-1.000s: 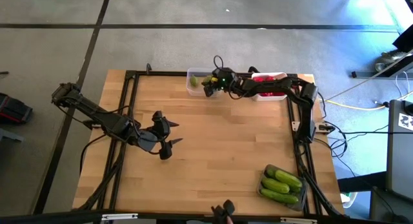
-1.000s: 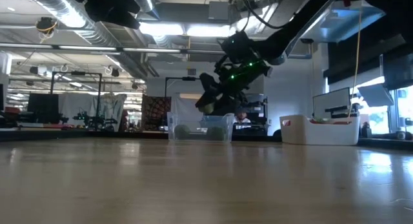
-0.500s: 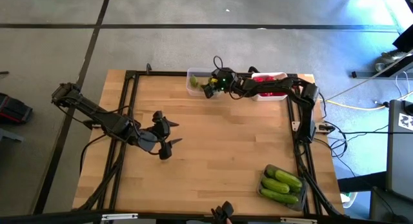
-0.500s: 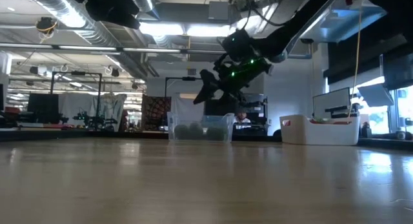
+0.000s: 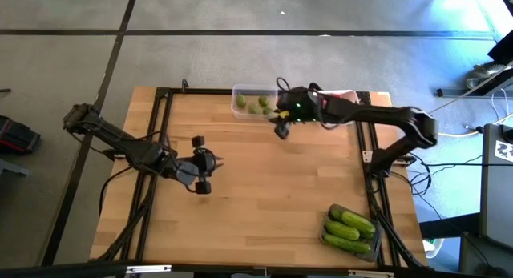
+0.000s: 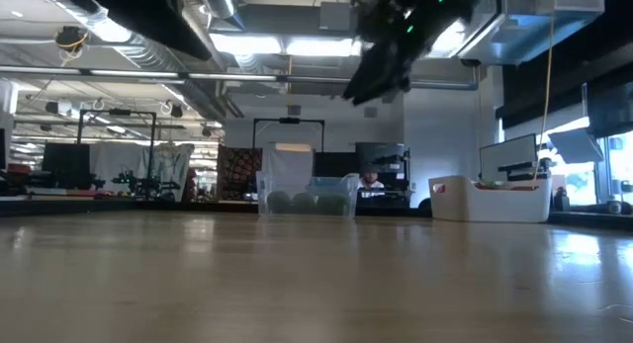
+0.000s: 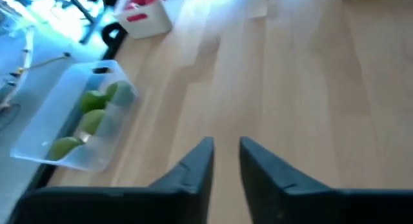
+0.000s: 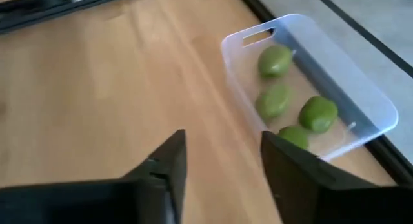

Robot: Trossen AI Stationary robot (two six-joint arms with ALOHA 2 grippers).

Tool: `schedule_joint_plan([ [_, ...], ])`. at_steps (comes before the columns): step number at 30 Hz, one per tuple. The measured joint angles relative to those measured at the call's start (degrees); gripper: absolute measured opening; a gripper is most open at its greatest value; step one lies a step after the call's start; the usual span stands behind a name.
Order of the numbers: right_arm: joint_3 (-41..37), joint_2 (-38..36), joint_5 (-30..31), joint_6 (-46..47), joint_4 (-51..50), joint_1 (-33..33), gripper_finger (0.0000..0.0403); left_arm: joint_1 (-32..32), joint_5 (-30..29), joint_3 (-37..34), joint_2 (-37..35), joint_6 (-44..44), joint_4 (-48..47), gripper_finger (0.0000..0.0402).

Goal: Sort produce into baskets
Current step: Return to Home Position

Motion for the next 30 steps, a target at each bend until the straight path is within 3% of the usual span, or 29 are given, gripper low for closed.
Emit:
schedule_joint_plan([
  [5,-2.6,-5.7,0.6,-1.1,-2.8,5.4,0.0089,3.4,6.6,-2.8,-0.5,3.7,5.5,0.0007],
  [14,-15.3,-15.0,1.0,-1.3,4.3,13.2,0.0013,13.2,18.8,-9.4,-7.2,9.2,15.5,0.0003],
  [21,-25.6,-23.7,1.0,0.7,14.2,16.0,0.0004,17.2,23.9,-16.2,-18.6,9.8,19.1,0.0006],
  [30,-34.5,-33.4,0.0,1.6,25.6,17.7,0.0007,17.0,24.5,-26.0,-36.0,9.0,22.7,0.001],
])
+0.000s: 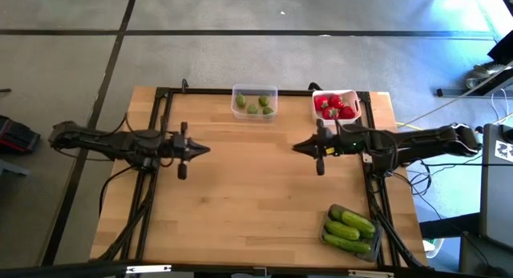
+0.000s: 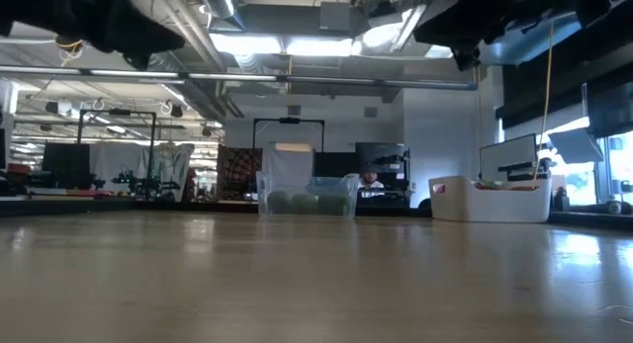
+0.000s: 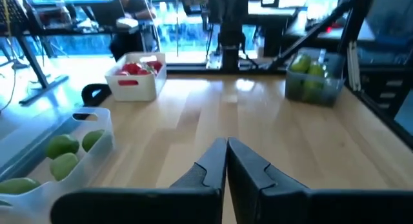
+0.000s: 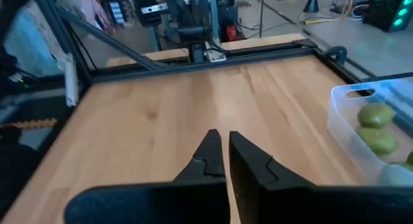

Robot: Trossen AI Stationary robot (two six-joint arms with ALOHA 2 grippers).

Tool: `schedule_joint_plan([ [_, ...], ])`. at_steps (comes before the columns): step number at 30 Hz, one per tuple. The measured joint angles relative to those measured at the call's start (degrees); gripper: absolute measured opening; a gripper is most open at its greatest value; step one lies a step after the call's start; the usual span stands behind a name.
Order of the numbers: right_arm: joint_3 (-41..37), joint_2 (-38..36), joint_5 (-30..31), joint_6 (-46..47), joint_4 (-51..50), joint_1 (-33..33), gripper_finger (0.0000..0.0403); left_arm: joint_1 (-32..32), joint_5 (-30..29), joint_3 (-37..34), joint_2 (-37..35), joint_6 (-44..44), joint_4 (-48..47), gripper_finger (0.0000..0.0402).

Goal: Sort produce into baskets
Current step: Return to Home Position

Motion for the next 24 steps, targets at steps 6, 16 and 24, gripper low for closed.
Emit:
schedule_joint_plan([
  [6,-4.6,-3.4,-0.6,1.1,4.3,-0.1,0.0007,0.4,-0.4,-5.0,-10.8,-1.8,0.2,0.0007],
  [16,-15.0,-7.3,-0.6,5.1,14.4,-0.1,0.0007,0.5,-0.5,-10.4,-25.1,-2.7,-0.2,0.0005],
  [24,-23.1,-10.6,-0.6,7.0,24.8,-0.1,0.0007,0.4,-0.6,-13.2,-27.9,-4.7,0.0,0.0004],
])
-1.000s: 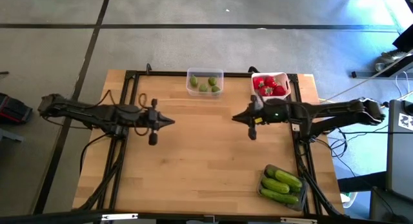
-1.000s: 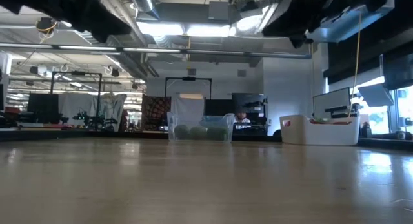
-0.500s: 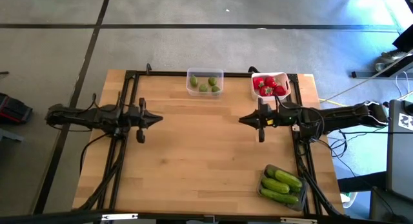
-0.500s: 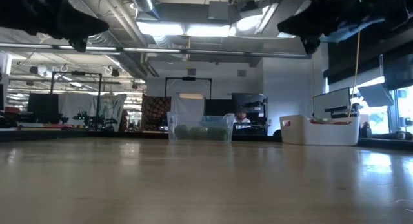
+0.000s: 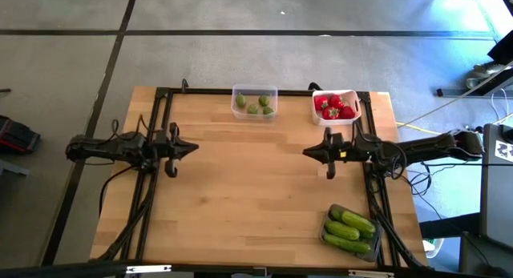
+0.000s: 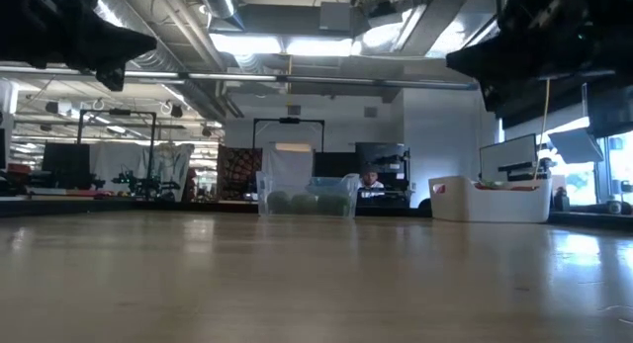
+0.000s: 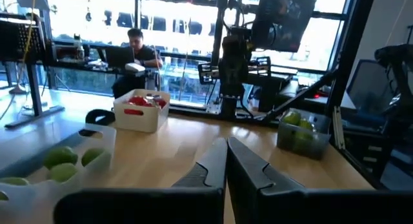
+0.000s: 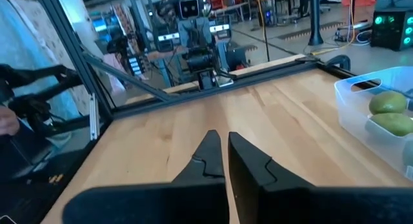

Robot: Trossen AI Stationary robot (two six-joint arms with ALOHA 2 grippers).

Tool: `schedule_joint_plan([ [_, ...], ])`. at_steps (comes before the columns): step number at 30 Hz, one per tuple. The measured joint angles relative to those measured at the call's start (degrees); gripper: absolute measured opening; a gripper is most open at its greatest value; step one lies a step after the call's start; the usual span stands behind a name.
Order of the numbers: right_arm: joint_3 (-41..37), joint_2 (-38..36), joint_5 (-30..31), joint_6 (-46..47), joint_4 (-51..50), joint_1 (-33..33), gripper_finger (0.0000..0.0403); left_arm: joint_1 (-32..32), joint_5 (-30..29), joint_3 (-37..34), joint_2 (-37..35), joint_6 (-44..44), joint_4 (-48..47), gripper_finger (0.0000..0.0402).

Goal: Sort produce into baskets
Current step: Return to Home Position

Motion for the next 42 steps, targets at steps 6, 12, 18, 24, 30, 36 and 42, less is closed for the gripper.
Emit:
schedule_joint_plan([
  [6,-5.6,-1.7,0.1,0.7,7.6,0.0,0.0007,0.0,0.0,-2.4,0.0,-1.6,0.4,0.0005],
  [12,-10.6,-2.0,0.6,0.7,16.5,0.0,0.0007,0.0,0.0,-3.7,0.0,-2.9,-0.4,0.0004],
  [18,-11.5,-2.0,0.9,-0.2,17.4,0.0,0.0007,0.0,0.0,-3.7,0.0,-3.5,0.6,0.0004],
  [24,-11.6,-2.0,1.0,-1.0,14.7,0.0,0.0007,0.0,-3.6,-3.7,0.0,0.3,-0.3,0.0004],
  [30,-11.6,-7.0,1.2,-1.0,6.4,-0.1,0.0007,0.0,-3.7,-3.7,0.0,3.0,-0.2,0.0014],
  [36,-11.6,-15.4,5.2,-1.0,-2.6,-0.1,0.0007,0.0,-3.8,-3.7,0.0,2.5,0.0,0.0015],
  [42,-11.7,-25.5,8.1,-1.0,-12.1,-0.1,0.0007,0.0,-3.9,-3.7,0.0,3.7,0.0,0.0015],
])
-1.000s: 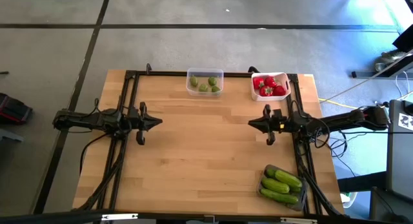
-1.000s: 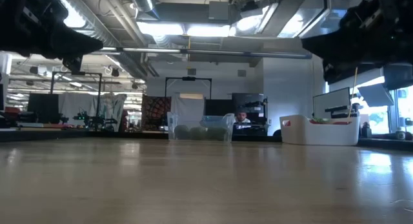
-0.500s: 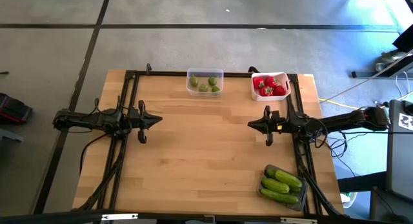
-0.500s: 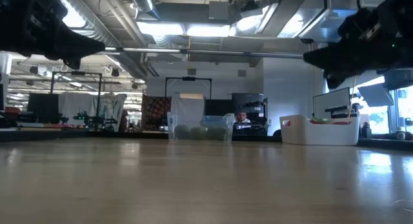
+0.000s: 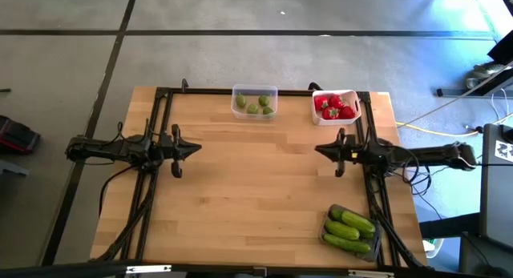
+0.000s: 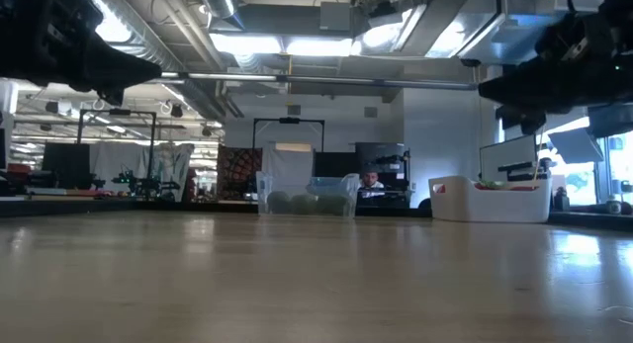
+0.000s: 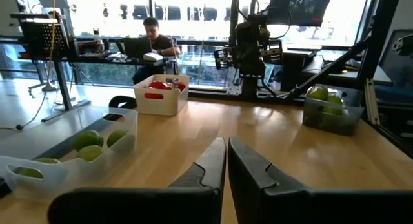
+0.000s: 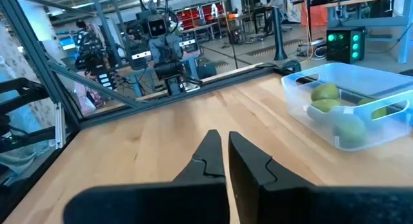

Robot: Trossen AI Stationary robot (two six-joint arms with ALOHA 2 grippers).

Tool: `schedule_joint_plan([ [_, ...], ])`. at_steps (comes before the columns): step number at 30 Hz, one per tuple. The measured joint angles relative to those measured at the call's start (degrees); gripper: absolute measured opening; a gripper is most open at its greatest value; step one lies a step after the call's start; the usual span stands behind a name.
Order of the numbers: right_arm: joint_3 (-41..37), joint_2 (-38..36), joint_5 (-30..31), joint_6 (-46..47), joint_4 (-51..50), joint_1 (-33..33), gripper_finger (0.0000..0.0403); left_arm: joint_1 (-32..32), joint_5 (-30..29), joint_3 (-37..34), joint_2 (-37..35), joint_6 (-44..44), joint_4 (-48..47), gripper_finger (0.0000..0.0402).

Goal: Sort produce into baskets
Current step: Return to Home Position

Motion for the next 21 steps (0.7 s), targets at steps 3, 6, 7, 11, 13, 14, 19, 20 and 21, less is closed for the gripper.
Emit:
schedule_joint_plan([
  [3,0.0,-5.4,0.0,0.3,-5.3,0.0,0.0007,0.0,0.0,0.0,0.0,0.5,0.0,0.0015],
  [6,0.0,-11.1,-0.4,1.1,-11.0,0.0,0.0007,0.0,0.4,0.0,0.0,0.6,0.0,0.0015],
  [7,0.0,-12.9,-1.0,1.5,-12.9,0.0,0.0007,0.0,1.0,0.0,0.0,0.6,0.0,0.0015],
  [11,0.0,-17.9,-7.4,2.0,-14.9,0.0,0.0007,0.0,3.9,0.0,0.0,0.4,0.0,0.0015],
  [13,0.0,-17.7,-9.6,2.0,-15.6,0.0,0.0007,0.0,4.9,0.0,0.0,-0.9,-0.1,0.0015],
  [14,0.0,-17.6,-9.7,1.9,-15.8,0.0,0.0007,0.0,5.0,0.0,0.0,-1.3,-0.2,0.0015],
  [19,0.0,-15.8,-9.6,1.9,-15.8,0.0,0.0007,0.0,5.0,0.0,0.0,-0.8,-1.3,0.0015],
  [20,0.0,-15.9,-9.6,1.9,-15.8,0.0,0.0007,0.0,5.0,0.0,0.0,-0.3,-1.3,0.0015],
  [21,0.0,-15.9,-9.6,1.9,-15.9,0.0,0.0007,0.1,4.9,0.0,0.0,-0.1,-1.3,0.0015],
])
